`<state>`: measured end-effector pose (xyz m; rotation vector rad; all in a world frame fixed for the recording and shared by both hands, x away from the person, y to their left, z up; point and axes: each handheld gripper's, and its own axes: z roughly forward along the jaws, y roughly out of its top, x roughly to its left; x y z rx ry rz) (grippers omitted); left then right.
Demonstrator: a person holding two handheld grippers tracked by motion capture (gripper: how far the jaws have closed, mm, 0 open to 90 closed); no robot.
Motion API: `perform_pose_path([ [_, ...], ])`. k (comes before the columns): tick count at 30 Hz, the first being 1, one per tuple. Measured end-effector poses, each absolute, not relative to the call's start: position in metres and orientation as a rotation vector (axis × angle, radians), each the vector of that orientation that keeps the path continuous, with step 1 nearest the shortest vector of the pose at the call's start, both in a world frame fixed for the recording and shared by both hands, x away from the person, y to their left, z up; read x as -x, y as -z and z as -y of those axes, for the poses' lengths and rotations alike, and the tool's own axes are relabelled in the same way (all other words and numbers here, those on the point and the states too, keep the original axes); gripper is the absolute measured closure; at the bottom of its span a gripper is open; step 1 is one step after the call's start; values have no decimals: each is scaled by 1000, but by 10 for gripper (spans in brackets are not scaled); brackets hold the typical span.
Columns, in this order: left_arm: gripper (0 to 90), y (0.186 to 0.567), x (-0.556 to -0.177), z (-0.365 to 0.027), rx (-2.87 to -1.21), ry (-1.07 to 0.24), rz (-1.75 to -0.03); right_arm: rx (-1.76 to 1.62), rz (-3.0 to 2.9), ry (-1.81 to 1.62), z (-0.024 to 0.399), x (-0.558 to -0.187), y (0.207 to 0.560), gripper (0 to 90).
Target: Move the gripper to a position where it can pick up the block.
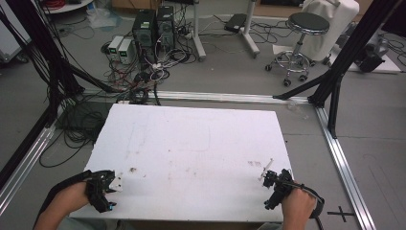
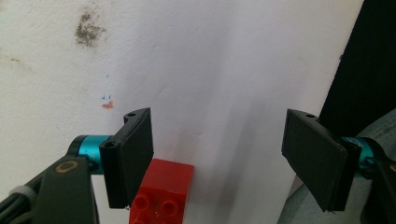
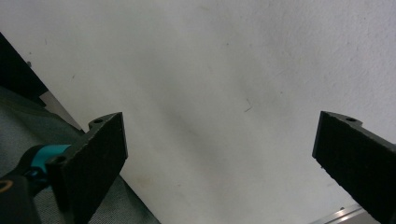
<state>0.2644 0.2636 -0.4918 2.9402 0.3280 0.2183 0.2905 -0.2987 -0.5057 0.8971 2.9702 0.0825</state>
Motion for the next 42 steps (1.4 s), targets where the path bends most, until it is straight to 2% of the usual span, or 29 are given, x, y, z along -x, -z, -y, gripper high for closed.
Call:
perform_pose_path([
  [27,253,482,-260,-263,-2915,-226,-314,-897,-2966,-142,298,-288,504,23],
  [42,252,479,-265,-268,-2960,-207,-252,-908,-2954,-182,301,-286,504,23],
])
